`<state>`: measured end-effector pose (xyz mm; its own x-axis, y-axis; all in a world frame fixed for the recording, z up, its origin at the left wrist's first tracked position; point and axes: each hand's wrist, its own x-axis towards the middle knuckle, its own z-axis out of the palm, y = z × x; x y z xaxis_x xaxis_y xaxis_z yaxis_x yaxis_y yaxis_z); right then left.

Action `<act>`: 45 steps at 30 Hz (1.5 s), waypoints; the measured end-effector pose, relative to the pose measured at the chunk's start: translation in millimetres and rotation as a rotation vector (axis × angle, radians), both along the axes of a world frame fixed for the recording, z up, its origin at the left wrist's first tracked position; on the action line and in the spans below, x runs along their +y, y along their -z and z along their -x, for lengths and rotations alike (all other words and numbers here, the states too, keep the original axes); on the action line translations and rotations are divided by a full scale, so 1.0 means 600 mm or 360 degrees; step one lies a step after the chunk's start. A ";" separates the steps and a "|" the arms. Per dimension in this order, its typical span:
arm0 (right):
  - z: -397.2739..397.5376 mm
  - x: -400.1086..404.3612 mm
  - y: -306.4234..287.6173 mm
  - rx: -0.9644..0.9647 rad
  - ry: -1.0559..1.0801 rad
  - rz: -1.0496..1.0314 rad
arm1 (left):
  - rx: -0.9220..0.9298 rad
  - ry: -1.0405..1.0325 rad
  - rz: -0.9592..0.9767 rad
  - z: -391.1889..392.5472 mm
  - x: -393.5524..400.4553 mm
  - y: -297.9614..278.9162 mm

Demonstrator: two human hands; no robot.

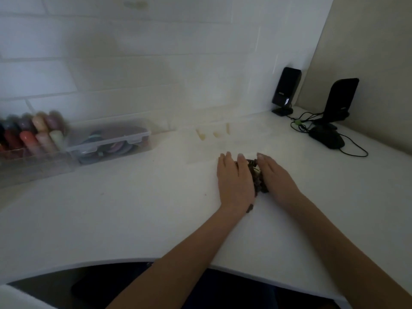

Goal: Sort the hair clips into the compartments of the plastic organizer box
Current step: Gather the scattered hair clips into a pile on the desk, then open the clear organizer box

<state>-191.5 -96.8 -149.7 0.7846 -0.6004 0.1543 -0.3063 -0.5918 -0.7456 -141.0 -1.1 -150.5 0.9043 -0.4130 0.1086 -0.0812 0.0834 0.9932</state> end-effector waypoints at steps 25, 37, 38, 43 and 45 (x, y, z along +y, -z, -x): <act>0.017 0.007 -0.011 -0.0348 -0.0014 0.0328 | -0.0305 -0.0161 -0.0083 -0.025 -0.003 -0.011; 0.038 0.012 -0.014 -0.0206 -0.0169 0.0514 | -0.0208 -0.0606 -0.0333 -0.220 0.081 -0.015; 0.037 0.003 -0.018 -0.0352 -0.0040 0.0376 | -0.0070 -0.0448 -0.0324 -0.231 0.080 -0.016; 0.021 -0.046 0.003 0.0127 0.0196 0.0235 | 0.0303 -0.0080 -0.0248 -0.280 0.062 -0.026; 0.016 -0.050 0.012 0.0218 0.0134 0.0315 | 0.0273 -0.0101 -0.0322 -0.290 0.054 -0.025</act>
